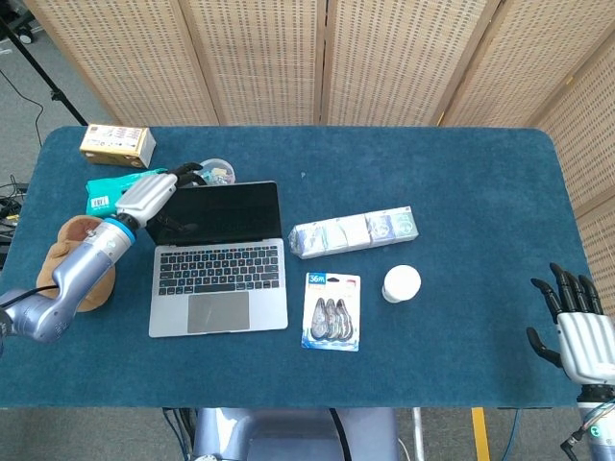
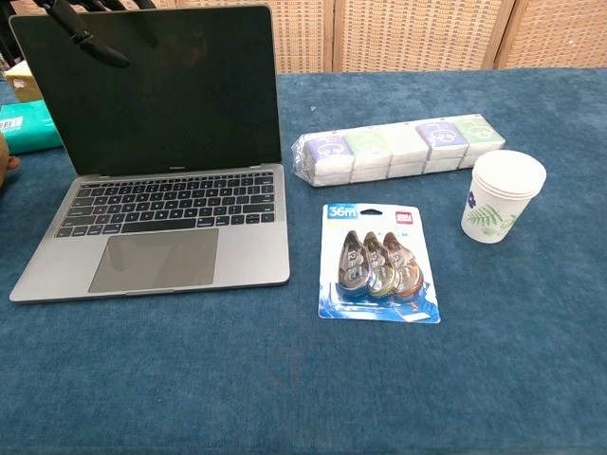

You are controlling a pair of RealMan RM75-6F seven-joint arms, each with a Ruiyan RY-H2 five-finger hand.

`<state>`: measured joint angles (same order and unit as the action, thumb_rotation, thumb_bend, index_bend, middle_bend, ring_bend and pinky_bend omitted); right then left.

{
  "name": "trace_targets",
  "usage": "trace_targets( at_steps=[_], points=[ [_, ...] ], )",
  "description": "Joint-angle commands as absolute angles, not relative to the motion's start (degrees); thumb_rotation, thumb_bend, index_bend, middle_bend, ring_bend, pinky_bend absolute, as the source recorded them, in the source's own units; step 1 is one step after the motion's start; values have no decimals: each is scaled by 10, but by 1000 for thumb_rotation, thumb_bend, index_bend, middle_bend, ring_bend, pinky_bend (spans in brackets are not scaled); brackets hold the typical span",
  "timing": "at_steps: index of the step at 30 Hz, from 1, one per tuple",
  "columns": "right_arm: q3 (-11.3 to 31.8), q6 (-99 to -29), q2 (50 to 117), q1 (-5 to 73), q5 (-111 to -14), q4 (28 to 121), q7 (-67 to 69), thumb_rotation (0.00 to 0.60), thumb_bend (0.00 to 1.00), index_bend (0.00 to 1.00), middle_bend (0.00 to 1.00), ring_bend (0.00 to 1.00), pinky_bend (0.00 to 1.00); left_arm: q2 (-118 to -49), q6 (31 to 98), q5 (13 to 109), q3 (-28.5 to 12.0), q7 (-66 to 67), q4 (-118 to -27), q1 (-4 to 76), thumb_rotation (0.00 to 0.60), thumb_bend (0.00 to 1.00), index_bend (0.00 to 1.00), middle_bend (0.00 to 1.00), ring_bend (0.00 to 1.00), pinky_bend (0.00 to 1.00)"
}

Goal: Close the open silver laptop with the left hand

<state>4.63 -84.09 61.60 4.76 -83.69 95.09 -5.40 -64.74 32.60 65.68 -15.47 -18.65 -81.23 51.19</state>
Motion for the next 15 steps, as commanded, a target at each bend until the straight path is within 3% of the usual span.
trace_targets(
  at_steps=[1,15],
  points=[
    [47,-842,615,47,-837,951,-52,600,375,163,0,0,0,-645,327,654,-156,-187,-818,512,600,197,330,165,198,191],
    [47,-840,615,48,-835,949,-50,600,375,163,0,0,0,-627,331,626,-155,-161,-852,515,600,198,341,183,222,212]
  ],
)
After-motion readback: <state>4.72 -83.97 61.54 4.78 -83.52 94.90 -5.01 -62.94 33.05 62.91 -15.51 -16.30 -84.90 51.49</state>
